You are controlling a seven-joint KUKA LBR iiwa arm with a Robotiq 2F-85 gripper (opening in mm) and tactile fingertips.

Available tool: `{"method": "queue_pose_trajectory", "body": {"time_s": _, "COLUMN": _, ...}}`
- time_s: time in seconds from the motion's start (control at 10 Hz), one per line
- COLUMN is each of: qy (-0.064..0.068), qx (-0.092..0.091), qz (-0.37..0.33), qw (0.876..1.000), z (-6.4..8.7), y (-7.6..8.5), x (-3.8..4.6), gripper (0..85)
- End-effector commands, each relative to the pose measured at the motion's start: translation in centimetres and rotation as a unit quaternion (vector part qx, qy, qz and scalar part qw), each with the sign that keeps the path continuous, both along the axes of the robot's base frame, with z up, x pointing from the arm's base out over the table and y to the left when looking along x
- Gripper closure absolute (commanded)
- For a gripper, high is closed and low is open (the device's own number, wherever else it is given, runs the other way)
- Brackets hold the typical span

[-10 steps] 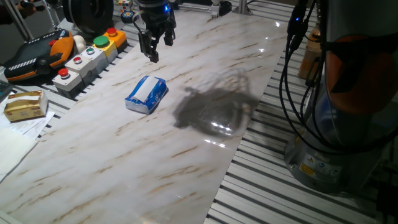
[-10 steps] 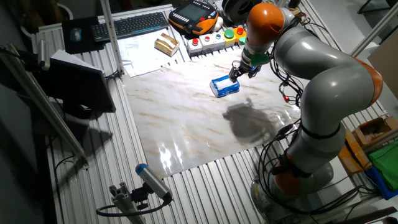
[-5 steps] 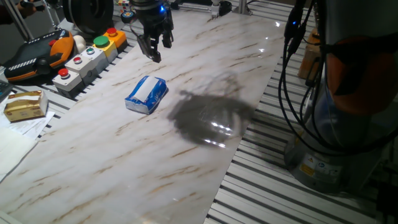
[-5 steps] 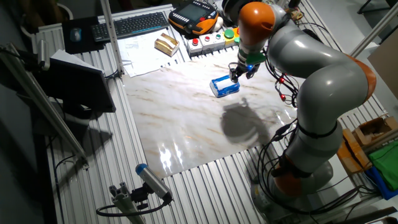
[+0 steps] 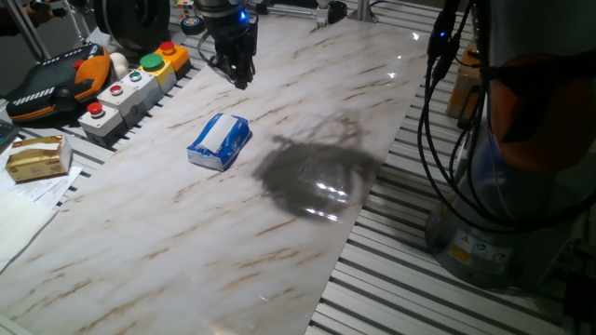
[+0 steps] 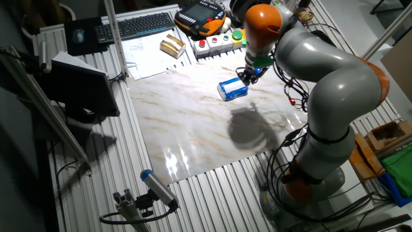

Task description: Pull out a napkin

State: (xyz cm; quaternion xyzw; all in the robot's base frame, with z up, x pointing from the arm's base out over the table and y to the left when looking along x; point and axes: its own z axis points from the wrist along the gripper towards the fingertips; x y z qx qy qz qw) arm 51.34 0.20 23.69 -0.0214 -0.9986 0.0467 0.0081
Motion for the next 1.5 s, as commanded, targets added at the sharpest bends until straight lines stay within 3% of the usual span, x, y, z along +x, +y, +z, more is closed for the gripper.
{"method": "queue_pose_trajectory", "body": {"time_s": 0.0, "qy": 0.000, "qx": -0.002, "qz": -0.001, "qw": 1.000, "z": 0.0, "y": 0.0, "x": 0.00, "gripper": 84.3}}
{"method": "queue_pose_trajectory", "body": {"time_s": 0.6, "qy": 0.004, "qx": 0.002, "qz": 0.001, "qw": 1.000, "z": -0.2, "y": -0.2, "x": 0.08, "gripper": 84.3}}
{"method": "queue_pose_trajectory", "body": {"time_s": 1.1, "qy": -0.004, "qx": 0.009, "qz": -0.025, "qw": 1.000, "z": -3.0, "y": 0.0, "x": 1.32, "gripper": 84.3}}
{"method": "queue_pose_trajectory", "body": {"time_s": 1.4, "qy": -0.004, "qx": -0.003, "qz": -0.075, "qw": 0.997, "z": -3.8, "y": 0.5, "x": 1.94, "gripper": 84.3}}
